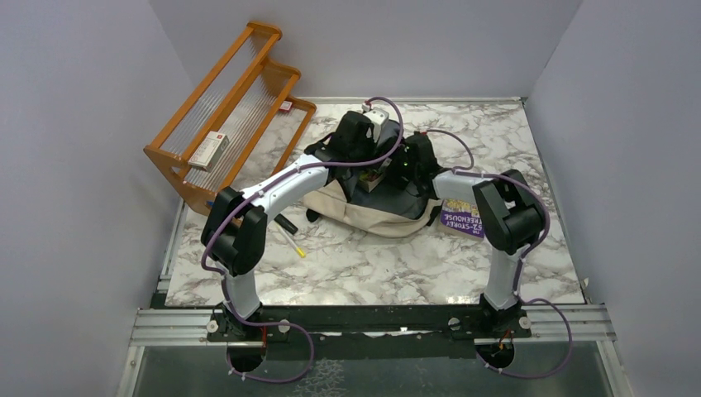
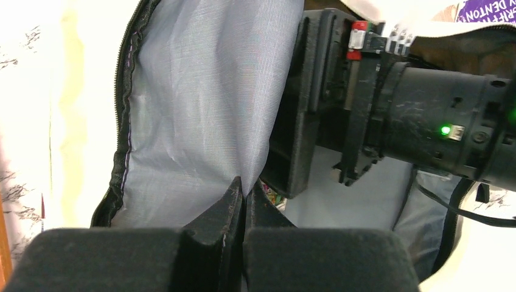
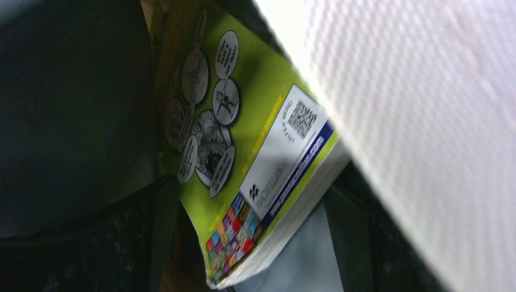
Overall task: Pack the student bag
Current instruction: Place the book in the student bag.
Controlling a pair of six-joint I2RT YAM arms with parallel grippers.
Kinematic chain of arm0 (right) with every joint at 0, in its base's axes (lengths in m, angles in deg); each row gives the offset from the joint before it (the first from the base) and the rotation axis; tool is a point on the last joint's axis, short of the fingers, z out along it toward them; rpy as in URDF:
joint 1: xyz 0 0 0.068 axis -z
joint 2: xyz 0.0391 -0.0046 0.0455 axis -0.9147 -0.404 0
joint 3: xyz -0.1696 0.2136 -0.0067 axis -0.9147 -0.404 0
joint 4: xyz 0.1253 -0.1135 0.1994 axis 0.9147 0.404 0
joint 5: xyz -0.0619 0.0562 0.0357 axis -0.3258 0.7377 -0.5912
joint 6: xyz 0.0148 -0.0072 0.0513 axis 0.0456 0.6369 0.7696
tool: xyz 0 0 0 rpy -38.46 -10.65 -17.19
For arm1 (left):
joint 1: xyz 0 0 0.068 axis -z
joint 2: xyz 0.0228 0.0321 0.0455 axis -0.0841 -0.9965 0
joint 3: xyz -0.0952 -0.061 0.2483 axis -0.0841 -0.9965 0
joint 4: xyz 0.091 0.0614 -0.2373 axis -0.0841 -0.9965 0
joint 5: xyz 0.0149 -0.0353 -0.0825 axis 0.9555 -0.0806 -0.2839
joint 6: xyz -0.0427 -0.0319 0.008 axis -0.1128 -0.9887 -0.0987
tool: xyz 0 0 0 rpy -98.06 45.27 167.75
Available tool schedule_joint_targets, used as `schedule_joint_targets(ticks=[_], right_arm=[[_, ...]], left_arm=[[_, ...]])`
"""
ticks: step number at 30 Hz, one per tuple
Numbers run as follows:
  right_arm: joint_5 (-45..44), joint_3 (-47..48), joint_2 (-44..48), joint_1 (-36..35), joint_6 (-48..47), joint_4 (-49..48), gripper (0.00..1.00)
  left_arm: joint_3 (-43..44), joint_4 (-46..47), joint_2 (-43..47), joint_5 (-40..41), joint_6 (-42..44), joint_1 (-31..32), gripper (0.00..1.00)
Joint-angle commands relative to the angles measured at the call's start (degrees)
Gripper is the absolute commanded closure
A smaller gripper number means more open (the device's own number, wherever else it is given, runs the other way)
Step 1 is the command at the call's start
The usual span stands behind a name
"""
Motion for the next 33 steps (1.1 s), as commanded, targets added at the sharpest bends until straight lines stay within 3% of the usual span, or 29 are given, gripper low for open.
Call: schedule_joint_targets(ticks=[1, 11, 17, 25, 29, 33], right_arm=[[-3.6, -2.5, 5.2, 0.1, -4.1, 5.6, 0.09], [-5.6, -6.5, 19.6, 0.2, -15.2, 13.7, 0.09], [-13.7, -8.5, 30.1, 1.9, -22.4, 23.5, 0.09], [-12.1, -11.4, 40.3, 20.3, -25.5, 33.0, 0.08], [-7.3, -12.3, 40.9, 32.1, -26.5, 34.5, 0.07], [-2.4, -14.6, 38.3, 38.2, -26.3, 33.4, 0.06]], left_arm=[[2.3, 0.7, -0.2, -0.6, -0.1, -0.1, 1.00], [2.8, 0.1, -1.4, -0.2, 0.5, -0.1, 1.00], [3.6, -1.6, -3.2, 3.5, 1.4, -1.4, 1.00], [4.0, -2.6, -5.2, 6.4, 2.1, -3.5, 1.00], [4.3, -2.9, -5.6, 7.7, 1.8, -4.8, 1.00], [4.6, -3.1, -5.9, 6.8, 1.2, -6.0, 0.99]])
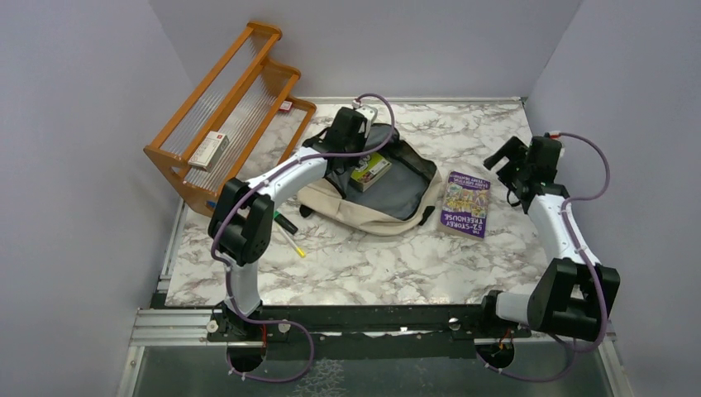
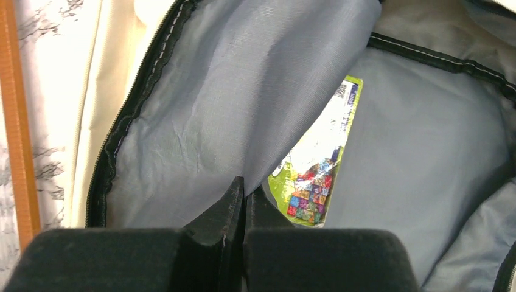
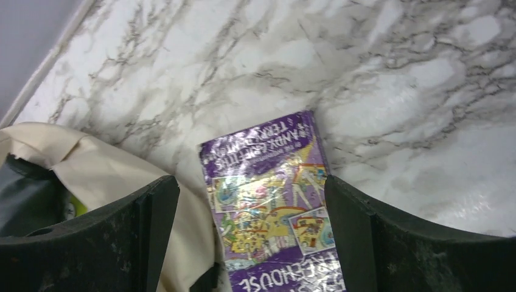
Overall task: Pack the student bag
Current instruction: Place the book in the student bag.
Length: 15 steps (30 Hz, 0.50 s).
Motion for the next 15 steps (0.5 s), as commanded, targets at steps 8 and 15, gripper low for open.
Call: schedule_joint_targets(ticks=[8, 15], right_arm=[[7.3, -8.7, -3.5, 5.5, 0.7, -1.2, 0.05], [8.3, -13.6, -2.7, 5.5, 2.4, -4.4, 0.04]], left_arm=[[3.3, -0.2, 2.0, -7.6, -2.6, -0.9, 0.73], [10.2, -3.3, 3.2, -7.8, -6.9, 3.4, 0.57]])
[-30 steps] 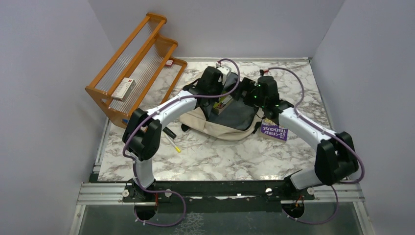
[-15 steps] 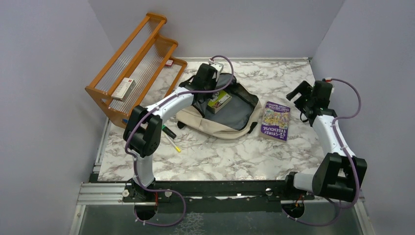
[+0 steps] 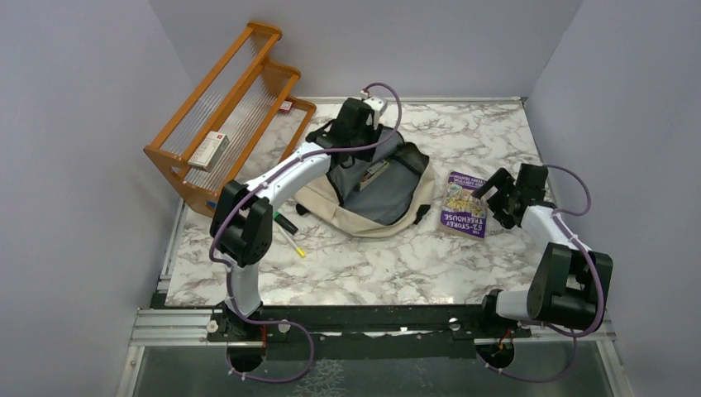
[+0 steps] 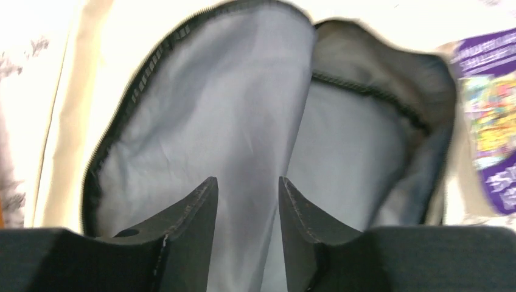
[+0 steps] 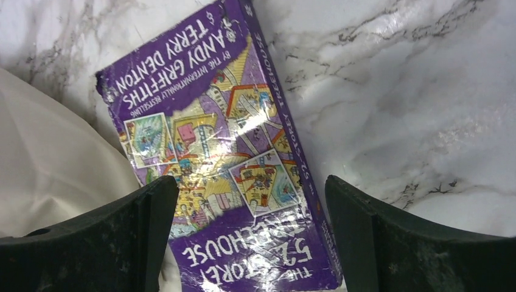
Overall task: Pack the student bag
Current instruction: Pick up the book from the center of the board.
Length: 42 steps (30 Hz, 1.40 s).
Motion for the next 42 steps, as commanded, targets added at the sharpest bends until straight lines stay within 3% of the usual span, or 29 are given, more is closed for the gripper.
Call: schedule_joint_targets(ticks=[1, 7, 15, 29, 42], right_arm=[[1.3, -1.7, 0.7, 0.5, 0.9, -3.2, 0.04], [1.5, -3.5, 0.7, 0.5, 0.9, -4.0, 0.04], [2.2, -6.1, 3.2, 0.5, 1.4, -4.6, 0.05], [3.6, -8.8, 5.4, 0.5, 1.4, -5.8, 0.06], [6.0, -9.7, 5.1, 0.5, 1.9, -7.2, 0.07]], left_arm=[[6.0, -0.3, 3.5, -3.8, -5.5, 3.4, 0.56], [9.5, 1.9, -0.6, -8.4, -11.2, 11.5, 0.53], [11.9, 8.2, -10.0, -13.9, -19.7, 16.5, 0.52], [25.6, 6.5, -27.4, -15.7, -23.5, 17.8, 0.50], [27.7, 4.1, -34.2, -12.9, -22.7, 18.0, 0.49]])
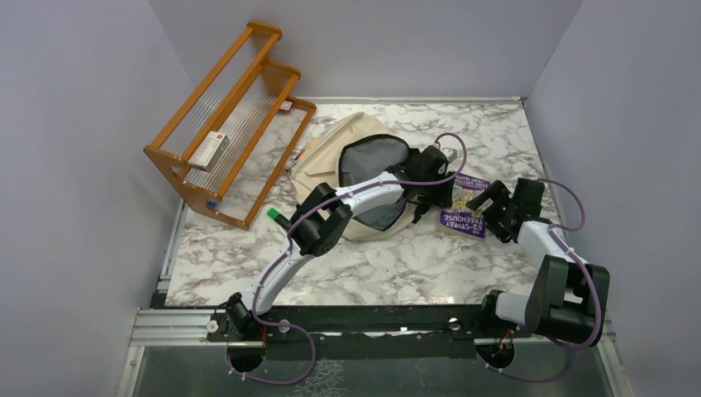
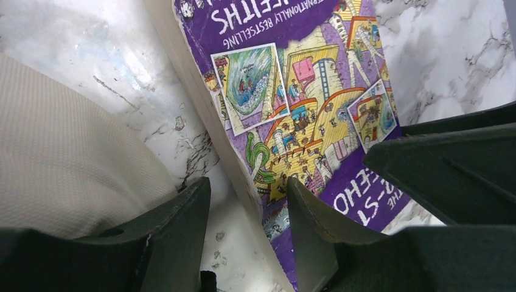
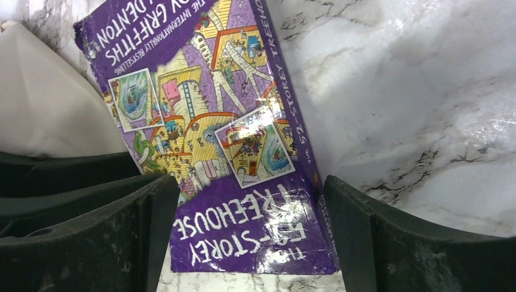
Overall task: Pack the student bag
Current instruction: Pick up the book from the center of the board.
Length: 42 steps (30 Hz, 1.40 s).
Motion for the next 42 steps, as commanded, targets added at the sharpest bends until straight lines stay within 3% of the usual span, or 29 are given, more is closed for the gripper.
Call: schedule_joint_targets(ticks=[1, 10, 12, 20, 24, 29, 35, 42], right_arm=[[2.6, -0.4, 0.2, 0.3, 0.4, -2.4, 0.07], [5.4, -1.5, -0.1, 0.3, 0.6, -4.5, 0.08], [6.6, -1.5, -0.6, 0.4, 0.8, -5.0, 0.08], [7.9, -1.6, -1.4, 0.4, 0.4, -6.3, 0.06], [8.4, -1.1, -1.8, 0.8, -0.2, -6.0, 0.04], [10.9, -1.0, -2.1, 3.3, -1.2, -5.9, 0.03], [21.4, -2.4, -4.6, 9.8, -0.5, -9.1, 0.02], [31.4, -4.9, -10.8, 12.5, 2.5, -15.5, 0.04]], left_arm=[[2.2, -1.2, -2.1, 1.6, 0.1, 0.4, 0.48], [3.5, -1.5, -5.4, 0.0, -0.3, 1.1, 0.48], [2.8, -1.5, -5.5, 0.0, -0.2, 1.0, 0.54], [-4.5, 1.1, -4.0, -1.3, -0.6, -1.4, 0.90], [-9.3, 3.1, -3.3, -2.2, -0.4, -3.1, 1.00], [-13.1, 4.1, -3.2, -2.0, 0.2, -4.5, 1.00], [-17.5, 6.2, -3.7, -2.0, -0.1, -5.9, 1.00], [-19.5, 7.5, -4.3, -2.4, 0.3, -6.0, 1.00]])
